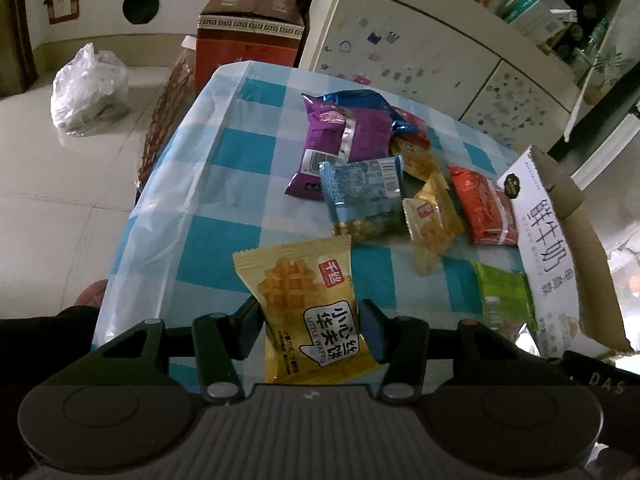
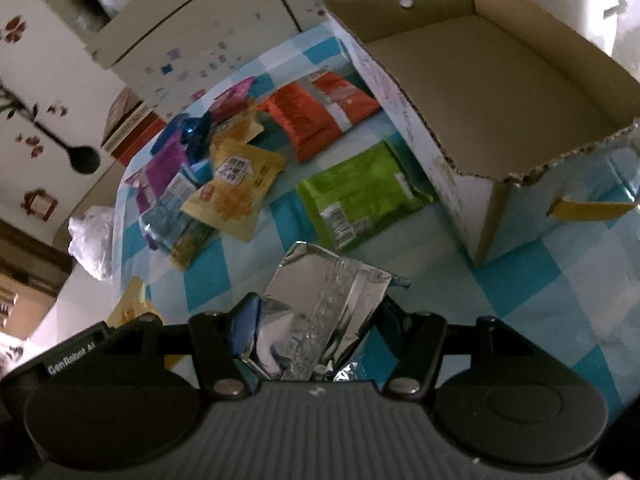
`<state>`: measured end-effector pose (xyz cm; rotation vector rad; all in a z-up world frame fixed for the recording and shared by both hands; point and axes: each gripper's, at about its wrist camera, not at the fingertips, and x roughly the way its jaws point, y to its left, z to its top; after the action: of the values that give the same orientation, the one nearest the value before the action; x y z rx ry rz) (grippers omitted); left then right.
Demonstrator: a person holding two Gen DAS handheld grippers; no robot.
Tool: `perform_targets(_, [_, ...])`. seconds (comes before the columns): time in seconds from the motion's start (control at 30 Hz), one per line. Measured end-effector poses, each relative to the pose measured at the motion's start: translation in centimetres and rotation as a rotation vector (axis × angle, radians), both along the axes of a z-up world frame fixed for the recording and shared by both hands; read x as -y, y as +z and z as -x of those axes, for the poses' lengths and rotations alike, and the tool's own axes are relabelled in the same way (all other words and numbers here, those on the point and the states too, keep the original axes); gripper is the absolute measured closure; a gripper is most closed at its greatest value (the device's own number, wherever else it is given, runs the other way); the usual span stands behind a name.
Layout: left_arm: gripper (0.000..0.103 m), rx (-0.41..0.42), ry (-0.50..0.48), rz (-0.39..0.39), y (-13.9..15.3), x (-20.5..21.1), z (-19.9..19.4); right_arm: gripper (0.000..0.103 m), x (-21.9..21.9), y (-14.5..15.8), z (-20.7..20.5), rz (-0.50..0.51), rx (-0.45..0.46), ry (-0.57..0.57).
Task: Organize snacks
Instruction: 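Carry both packets into the cardboard box and open both tools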
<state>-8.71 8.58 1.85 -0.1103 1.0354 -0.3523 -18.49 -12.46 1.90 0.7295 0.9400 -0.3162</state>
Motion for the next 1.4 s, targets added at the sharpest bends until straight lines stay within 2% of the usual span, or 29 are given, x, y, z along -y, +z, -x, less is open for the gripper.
perform_targets(0.23, [0.045,0.018,-0.022,-0.008,0.0,-0.1,1.1,0.040,-0.1,1.5,0.9,-0.012,0.085,0.058])
perform_targets(0.43, [0.045,0.034,-0.033,-0.023,-0.1,0.1,1.6,0.040,1.0,2.7,1.9,-0.012,0.139,0.053])
perform_targets(0.73, [0.045,0.060,-0.051,-0.022,0.6,1.1,2.6,0.040,2.0,3.1,2.7,-0.001,0.148,0.038])
perform_targets(0.97, [0.045,0.114,-0.093,0.014,3.5,3.3,4.0,0.040,3.3,5.0,3.6,0.036,0.186,0.013])
perform_targets(1.17, [0.045,0.176,-0.173,0.054,6.7,7.1,5.3,0.040,5.5,7.1,4.7,0.091,0.220,-0.026])
perform_targets(1.4, [0.045,0.209,-0.260,0.096,8.8,11.7,6.1,0.040,8.8,8.3,5.3,0.167,0.216,-0.055])
